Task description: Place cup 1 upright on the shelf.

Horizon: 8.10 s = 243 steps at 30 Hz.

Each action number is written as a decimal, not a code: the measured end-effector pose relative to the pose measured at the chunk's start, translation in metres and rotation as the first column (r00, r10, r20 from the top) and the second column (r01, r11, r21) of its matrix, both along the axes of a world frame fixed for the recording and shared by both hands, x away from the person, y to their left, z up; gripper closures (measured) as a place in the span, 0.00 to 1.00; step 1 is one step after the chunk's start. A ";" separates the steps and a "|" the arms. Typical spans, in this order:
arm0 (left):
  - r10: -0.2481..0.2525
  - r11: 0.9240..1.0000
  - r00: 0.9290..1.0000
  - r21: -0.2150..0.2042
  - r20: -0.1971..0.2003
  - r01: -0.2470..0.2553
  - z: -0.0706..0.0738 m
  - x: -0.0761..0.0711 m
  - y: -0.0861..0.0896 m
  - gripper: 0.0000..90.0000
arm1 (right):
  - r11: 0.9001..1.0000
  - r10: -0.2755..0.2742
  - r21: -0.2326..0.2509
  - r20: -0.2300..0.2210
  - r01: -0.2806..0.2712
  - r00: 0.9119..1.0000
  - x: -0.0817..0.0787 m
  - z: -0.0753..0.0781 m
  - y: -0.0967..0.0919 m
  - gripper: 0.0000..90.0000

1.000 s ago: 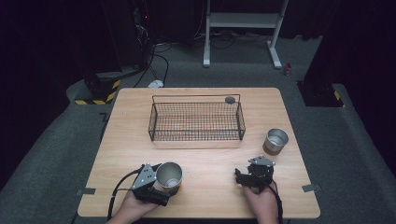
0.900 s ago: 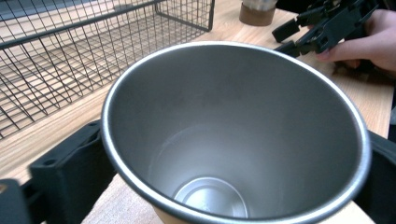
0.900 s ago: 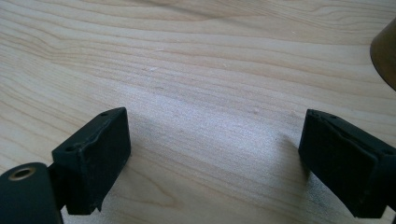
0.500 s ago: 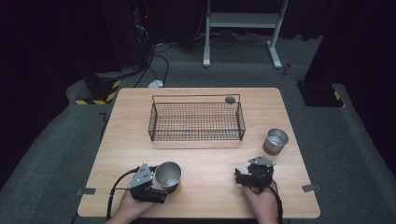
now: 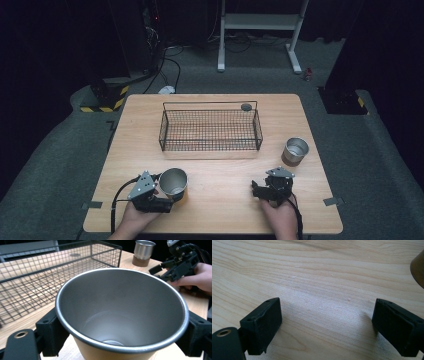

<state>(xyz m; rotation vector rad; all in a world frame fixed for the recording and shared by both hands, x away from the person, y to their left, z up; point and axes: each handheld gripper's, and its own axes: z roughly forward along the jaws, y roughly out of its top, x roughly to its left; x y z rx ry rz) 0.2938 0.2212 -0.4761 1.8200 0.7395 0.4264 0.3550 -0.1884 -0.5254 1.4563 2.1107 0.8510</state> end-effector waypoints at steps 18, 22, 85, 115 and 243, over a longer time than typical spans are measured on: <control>0.046 0.998 0.999 -0.049 0.021 -0.045 0.005 0.006 0.006 0.15 | 1.000 0.002 0.001 -0.002 -0.002 1.000 0.000 0.000 0.000 0.10; 0.054 0.995 0.998 -0.082 -0.020 -0.056 0.006 0.012 0.003 0.15 | 1.000 0.003 0.001 -0.003 -0.003 1.000 0.000 0.000 0.000 0.10; 0.183 0.983 0.983 -0.031 0.035 -0.182 0.071 0.107 -0.027 0.15 | 1.000 0.000 -0.003 0.003 0.000 1.000 0.000 0.000 0.000 0.09; 0.231 0.973 0.973 -0.001 -0.013 -0.231 0.093 0.172 -0.042 0.15 | 1.000 0.000 -0.001 0.002 0.000 1.000 -0.001 0.000 0.000 0.09; 0.336 0.937 0.931 0.151 -0.140 -0.315 0.033 0.210 -0.068 0.03 | 1.000 0.018 -0.005 0.001 -0.018 1.000 -0.002 0.000 0.000 0.09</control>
